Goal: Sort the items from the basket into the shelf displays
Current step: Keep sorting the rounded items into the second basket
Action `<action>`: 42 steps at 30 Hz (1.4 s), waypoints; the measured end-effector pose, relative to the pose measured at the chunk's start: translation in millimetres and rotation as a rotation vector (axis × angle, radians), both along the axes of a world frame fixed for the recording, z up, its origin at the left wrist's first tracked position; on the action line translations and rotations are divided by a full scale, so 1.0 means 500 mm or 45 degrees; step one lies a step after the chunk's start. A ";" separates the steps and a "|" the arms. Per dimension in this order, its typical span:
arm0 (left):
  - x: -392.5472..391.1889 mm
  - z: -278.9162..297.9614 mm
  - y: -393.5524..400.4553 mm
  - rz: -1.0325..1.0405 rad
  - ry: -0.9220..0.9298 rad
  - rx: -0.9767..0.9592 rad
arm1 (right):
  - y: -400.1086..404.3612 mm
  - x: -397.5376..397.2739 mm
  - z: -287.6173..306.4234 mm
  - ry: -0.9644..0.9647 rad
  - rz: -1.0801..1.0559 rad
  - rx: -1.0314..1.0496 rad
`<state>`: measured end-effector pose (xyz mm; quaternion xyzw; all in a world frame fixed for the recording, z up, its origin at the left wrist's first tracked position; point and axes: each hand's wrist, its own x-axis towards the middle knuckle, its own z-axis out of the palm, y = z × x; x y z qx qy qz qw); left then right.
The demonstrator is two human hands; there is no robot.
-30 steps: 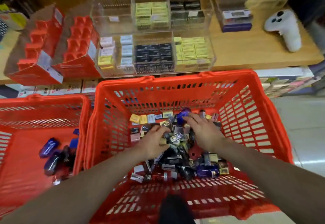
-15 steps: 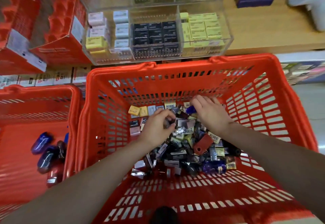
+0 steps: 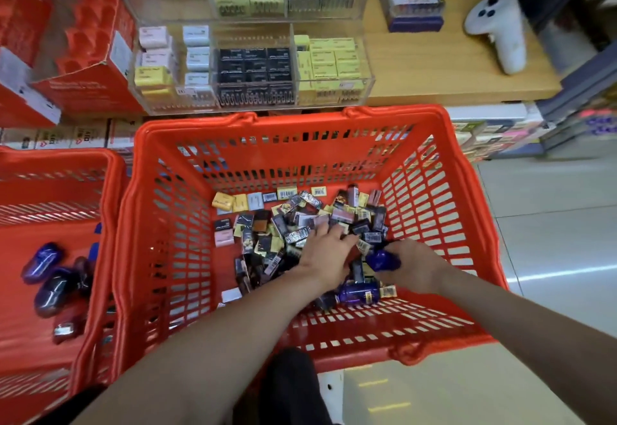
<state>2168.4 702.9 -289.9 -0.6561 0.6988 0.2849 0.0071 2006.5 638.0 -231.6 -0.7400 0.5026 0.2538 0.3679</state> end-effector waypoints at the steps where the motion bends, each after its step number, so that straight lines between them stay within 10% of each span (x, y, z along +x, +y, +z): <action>1: 0.010 0.004 -0.001 0.063 0.167 0.041 | 0.002 -0.001 0.001 0.002 0.072 0.046; 8: 0.136 0.069 0.018 1.129 1.692 0.781 | 0.029 0.048 -0.039 -0.010 0.413 0.297; 15: 0.148 0.064 0.055 1.252 1.579 0.887 | 0.066 0.066 -0.071 0.177 0.830 0.099; 20: 0.138 0.070 0.063 1.293 1.652 0.857 | 0.053 0.065 -0.054 0.160 0.662 0.312; 27: 0.116 0.095 0.064 1.351 1.679 0.700 | 0.023 0.056 0.010 -0.728 -0.960 0.716; 30: 0.087 0.104 0.050 1.436 1.751 0.655 | 0.032 0.110 0.030 -0.966 -1.217 0.749; 42: 0.110 0.100 0.035 1.708 2.084 0.567 | 0.061 0.149 0.034 -0.722 -0.201 -0.043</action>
